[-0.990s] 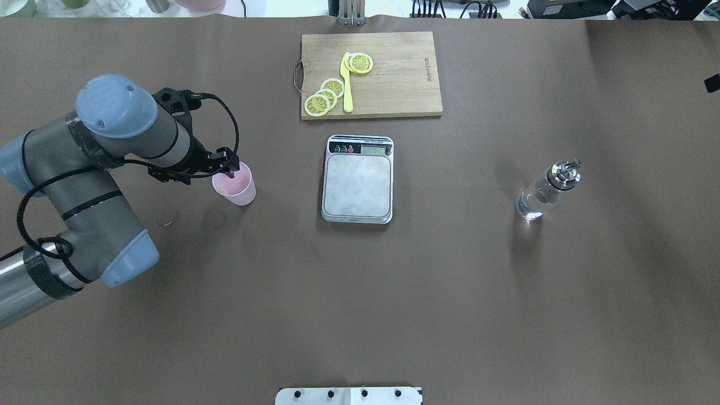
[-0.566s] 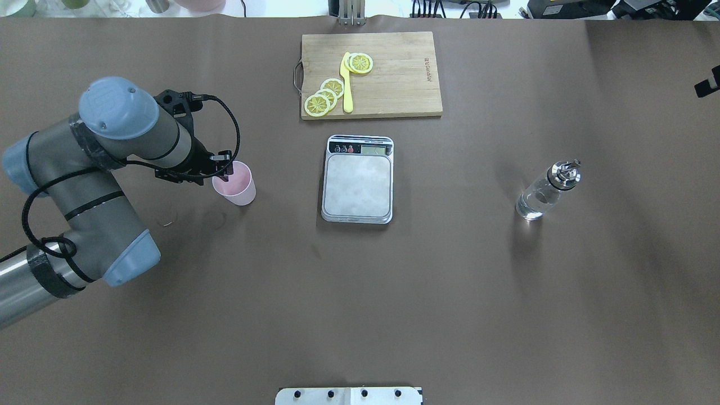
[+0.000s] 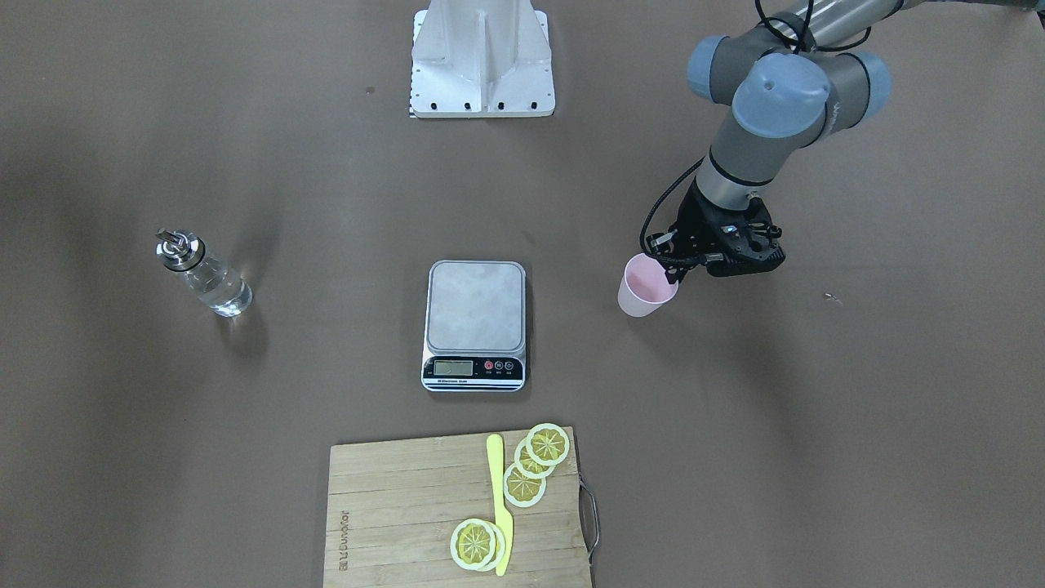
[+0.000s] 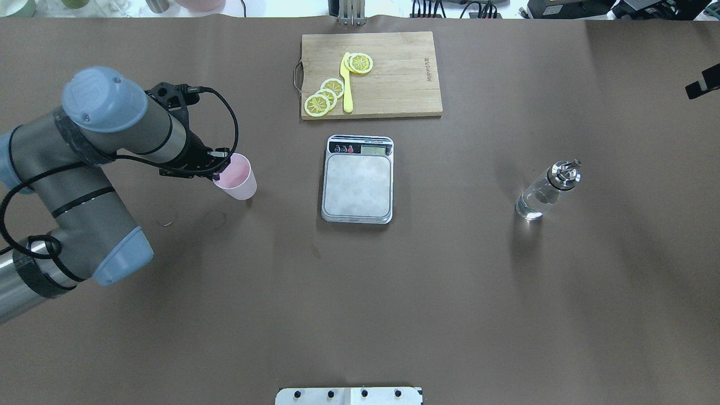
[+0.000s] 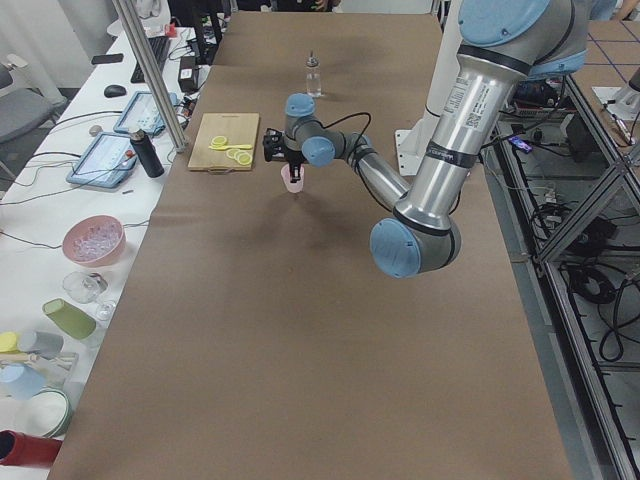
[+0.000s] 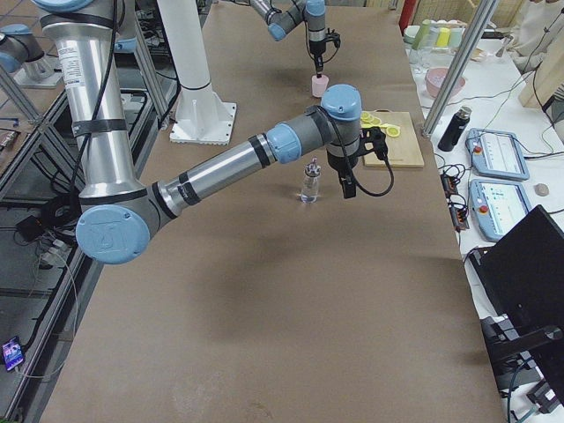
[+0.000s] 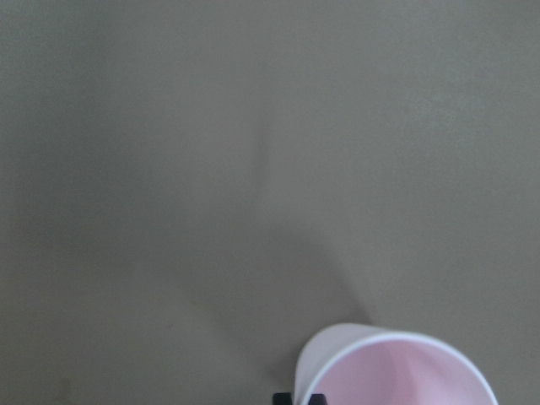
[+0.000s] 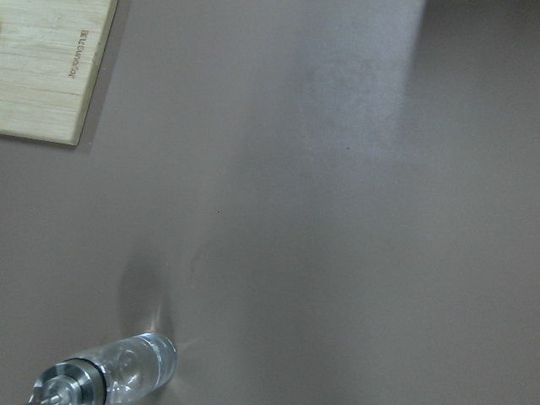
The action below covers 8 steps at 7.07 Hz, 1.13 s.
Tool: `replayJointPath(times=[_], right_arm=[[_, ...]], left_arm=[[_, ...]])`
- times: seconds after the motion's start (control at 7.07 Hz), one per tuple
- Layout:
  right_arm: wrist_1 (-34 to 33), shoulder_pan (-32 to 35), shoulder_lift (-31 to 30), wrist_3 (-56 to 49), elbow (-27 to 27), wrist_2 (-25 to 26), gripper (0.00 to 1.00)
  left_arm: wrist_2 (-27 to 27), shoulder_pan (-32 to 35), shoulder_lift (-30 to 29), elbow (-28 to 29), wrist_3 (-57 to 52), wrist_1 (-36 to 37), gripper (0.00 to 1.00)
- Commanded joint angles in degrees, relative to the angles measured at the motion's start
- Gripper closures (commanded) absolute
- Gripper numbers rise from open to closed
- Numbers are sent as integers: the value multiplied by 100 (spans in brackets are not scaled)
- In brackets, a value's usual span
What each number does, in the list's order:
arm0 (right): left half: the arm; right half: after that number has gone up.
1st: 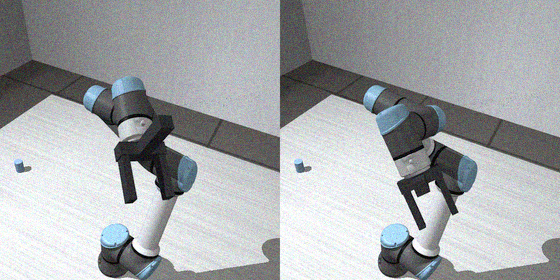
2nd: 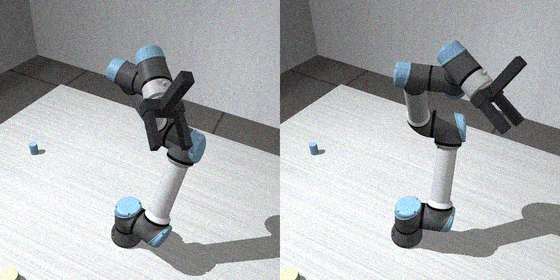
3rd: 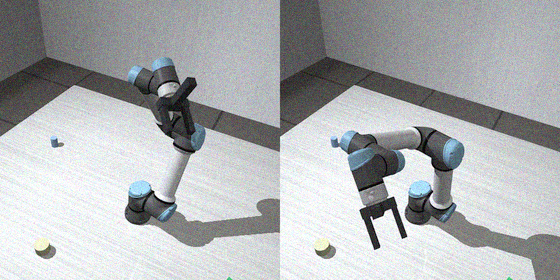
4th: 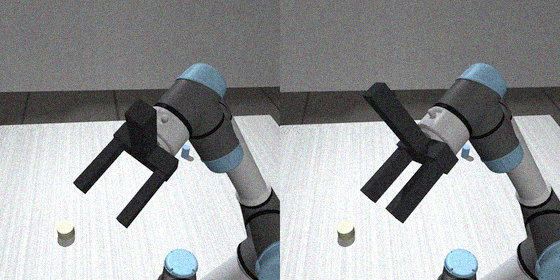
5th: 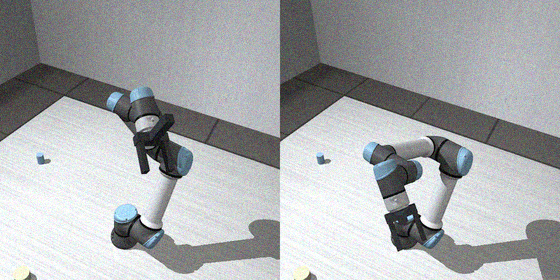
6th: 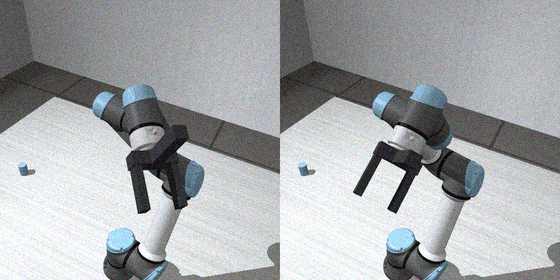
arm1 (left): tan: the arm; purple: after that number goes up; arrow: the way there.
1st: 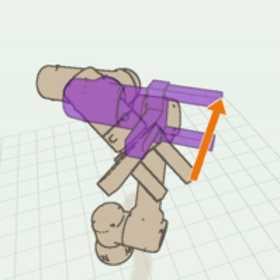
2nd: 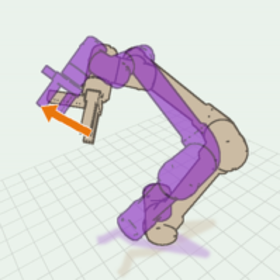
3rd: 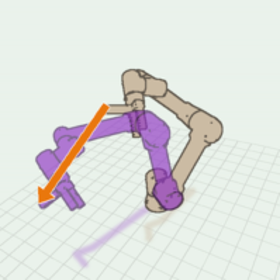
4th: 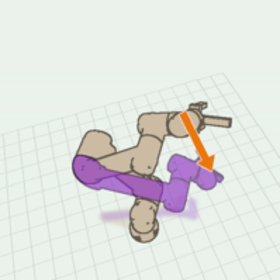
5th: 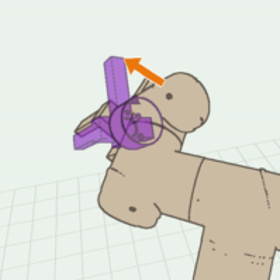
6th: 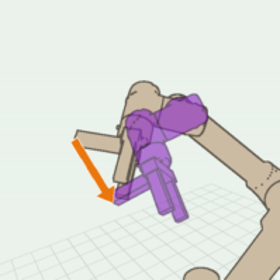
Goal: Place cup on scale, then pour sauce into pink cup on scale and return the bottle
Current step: 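Carry the pink cup with the left gripper onto the scale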
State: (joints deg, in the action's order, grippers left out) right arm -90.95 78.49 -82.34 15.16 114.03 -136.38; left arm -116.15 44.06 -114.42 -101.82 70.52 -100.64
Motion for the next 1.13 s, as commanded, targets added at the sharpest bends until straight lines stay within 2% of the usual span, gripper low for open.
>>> replayJointPath(times=[0.0, 0.14, 0.28, 0.42, 0.57, 0.71, 0.99], right_arm=[[694, -471, -245, 39, 355, 494, 0], [2180, -875, -1065, 231, 313, 1082, 0], [3379, -1140, -1265, 1112, 77, 1366, 0], [4026, -1456, -1319, 1895, 32, 1639, 0], [4093, -1668, -1320, 2033, 31, 1946, 0], [4120, -1722, -1294, 2121, 49, 1966, 1], [4541, -1828, -1502, 2455, 179, 1897, 1]], left_arm=[[-286, 173, -463, 12, 188, 533, 100], [-277, 155, -893, 65, 433, 945, 100], [-277, 138, -1280, 222, 766, 1071, 100], [-277, 59, -1545, 328, 1057, 1081, 100], [-268, 6, -1992, 694, 1330, 1099, 100], [-225, -160, -2327, 1055, 1559, 1099, 100], [275, -625, -2610, 1365, 1919, 1047, 100]])
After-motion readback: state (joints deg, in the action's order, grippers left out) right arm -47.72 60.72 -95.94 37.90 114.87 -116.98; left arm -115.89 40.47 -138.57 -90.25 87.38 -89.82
